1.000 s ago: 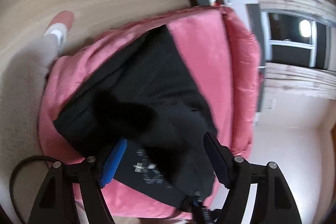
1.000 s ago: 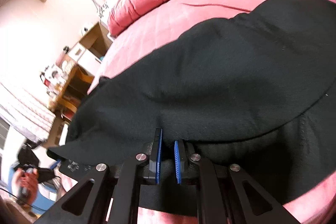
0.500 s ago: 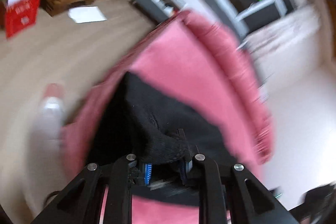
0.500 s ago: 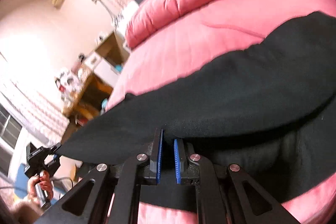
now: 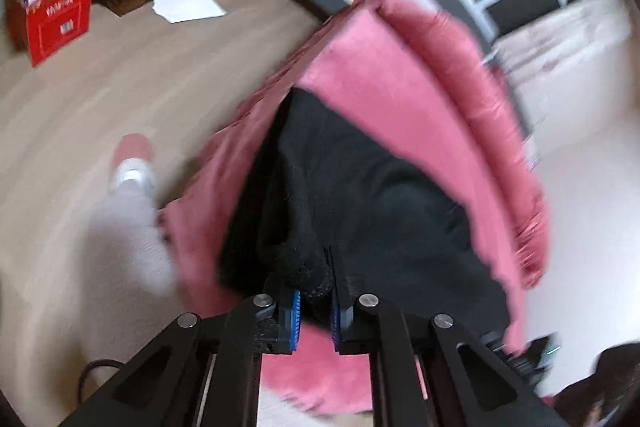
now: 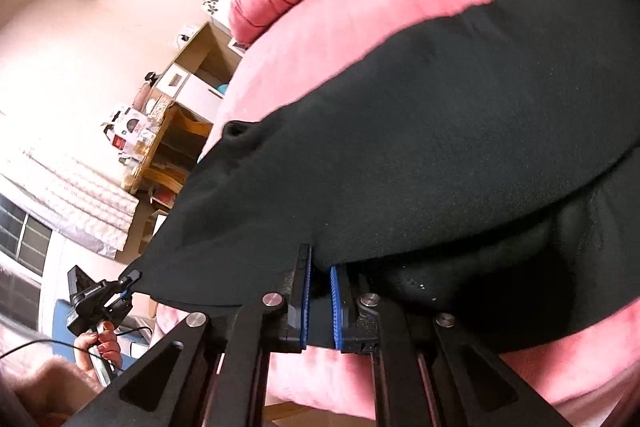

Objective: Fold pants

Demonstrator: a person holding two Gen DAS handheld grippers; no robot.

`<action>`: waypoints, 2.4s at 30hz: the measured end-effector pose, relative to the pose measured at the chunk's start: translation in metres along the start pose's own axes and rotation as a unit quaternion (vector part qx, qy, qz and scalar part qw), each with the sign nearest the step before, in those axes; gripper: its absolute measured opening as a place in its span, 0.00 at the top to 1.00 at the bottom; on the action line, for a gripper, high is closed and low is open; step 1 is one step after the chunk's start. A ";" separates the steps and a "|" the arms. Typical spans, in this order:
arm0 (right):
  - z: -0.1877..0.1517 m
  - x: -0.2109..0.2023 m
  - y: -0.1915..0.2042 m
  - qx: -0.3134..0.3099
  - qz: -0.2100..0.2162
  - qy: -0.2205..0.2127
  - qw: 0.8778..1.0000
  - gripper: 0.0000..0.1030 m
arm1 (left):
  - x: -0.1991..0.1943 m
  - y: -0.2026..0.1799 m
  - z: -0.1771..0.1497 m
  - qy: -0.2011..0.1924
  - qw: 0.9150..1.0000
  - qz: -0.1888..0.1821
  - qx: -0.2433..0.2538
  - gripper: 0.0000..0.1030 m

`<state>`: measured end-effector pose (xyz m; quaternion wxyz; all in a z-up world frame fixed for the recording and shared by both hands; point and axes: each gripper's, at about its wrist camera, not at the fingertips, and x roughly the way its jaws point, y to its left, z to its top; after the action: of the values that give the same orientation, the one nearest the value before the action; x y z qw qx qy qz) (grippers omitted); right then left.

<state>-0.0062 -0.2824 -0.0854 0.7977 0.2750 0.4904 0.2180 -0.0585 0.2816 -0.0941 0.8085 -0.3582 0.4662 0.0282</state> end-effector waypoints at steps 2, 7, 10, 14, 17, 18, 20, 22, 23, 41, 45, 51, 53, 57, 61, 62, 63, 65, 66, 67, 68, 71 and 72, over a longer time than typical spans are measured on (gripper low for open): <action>-0.003 0.005 -0.001 0.005 -0.006 0.013 1.000 0.91 | 0.014 0.006 -0.009 0.026 0.999 0.034 0.017 0.90; -0.010 0.022 -0.030 0.073 -0.010 0.054 0.996 0.88 | 0.011 0.000 -0.006 0.012 0.999 0.046 0.024 0.87; -0.009 0.004 -0.042 0.095 -0.007 0.020 0.995 0.77 | -0.005 -0.005 -0.005 -0.030 0.997 0.074 0.017 0.80; -0.006 -0.027 -0.066 0.139 -0.009 -0.038 0.990 0.66 | -0.035 -0.010 0.003 -0.118 0.985 0.123 0.008 0.77; 0.000 -0.049 -0.085 0.147 -0.036 -0.063 0.986 0.66 | -0.050 -0.021 0.004 -0.164 0.978 0.130 0.020 0.76; 0.002 -0.059 -0.094 0.150 -0.046 -0.074 0.985 0.66 | -0.051 -0.026 0.004 -0.172 0.977 0.122 0.025 0.75; 0.007 -0.071 -0.107 0.153 -0.057 -0.089 0.983 0.66 | -0.049 -0.035 0.002 -0.172 0.979 0.099 0.036 0.68; 0.013 -0.083 -0.117 0.152 -0.079 -0.106 0.979 0.66 | -0.035 -0.048 0.003 -0.148 0.984 0.077 0.055 0.66; 0.016 -0.089 -0.123 0.151 -0.087 -0.116 0.978 0.66 | -0.024 -0.057 0.003 -0.130 0.987 0.068 0.068 0.65; 0.091 -0.142 -0.214 0.228 -0.146 -0.245 0.931 0.93 | 0.104 -0.153 -0.044 -0.023 0.976 0.018 0.218 0.65; 0.089 -0.163 -0.178 0.166 -0.154 -0.273 0.935 0.93 | 0.097 -0.145 -0.049 -0.028 0.978 0.006 0.205 0.65; 0.063 -0.195 -0.140 0.107 -0.194 -0.278 0.935 0.93 | 0.093 -0.141 -0.045 -0.033 0.980 -0.021 0.196 0.65; 0.051 -0.198 -0.151 0.123 -0.201 -0.266 0.935 0.93 | 0.093 -0.141 -0.045 -0.029 0.980 -0.030 0.194 0.65; 0.025 -0.196 -0.194 0.184 -0.218 -0.239 0.928 0.93 | 0.090 -0.139 -0.043 -0.029 0.980 -0.040 0.192 0.66; 0.008 -0.183 -0.224 0.252 -0.211 -0.235 0.915 0.93 | 0.088 -0.134 -0.045 -0.028 0.981 -0.037 0.190 0.66; 0.007 -0.182 -0.226 0.264 -0.205 -0.242 0.911 0.93 | 0.088 -0.135 -0.047 -0.029 0.980 -0.036 0.192 0.66; 0.005 -0.184 -0.224 0.280 -0.196 -0.251 0.906 0.90 | 0.086 -0.134 -0.048 -0.029 0.980 -0.037 0.193 0.66; 0.006 -0.183 -0.218 0.289 -0.184 -0.251 0.905 0.80 | 0.087 -0.137 -0.048 -0.029 0.979 -0.040 0.198 0.66; 0.006 -0.181 -0.212 0.286 -0.168 -0.247 0.910 0.70 | 0.087 -0.139 -0.049 -0.029 0.978 -0.042 0.202 0.66; 0.005 -0.179 -0.204 0.278 -0.151 -0.242 0.917 0.66 | 0.088 -0.143 -0.049 -0.028 0.977 -0.043 0.207 0.66; 0.004 -0.174 -0.192 0.263 -0.139 -0.236 0.925 0.61 | 0.089 -0.146 -0.050 -0.028 0.976 -0.045 0.213 0.66; 0.000 -0.155 -0.160 0.225 -0.108 -0.200 0.947 0.61 | 0.088 -0.158 -0.058 -0.023 0.967 -0.059 0.246 0.66; -0.001 -0.147 -0.153 0.218 -0.095 -0.184 0.954 0.61 | 0.089 -0.163 -0.061 -0.019 0.964 -0.062 0.259 0.66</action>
<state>-0.0572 -0.4880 -0.0883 0.8118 0.4299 0.3942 -0.0260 0.0086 0.0980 -0.0915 0.8823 -0.1642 0.4193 -0.1371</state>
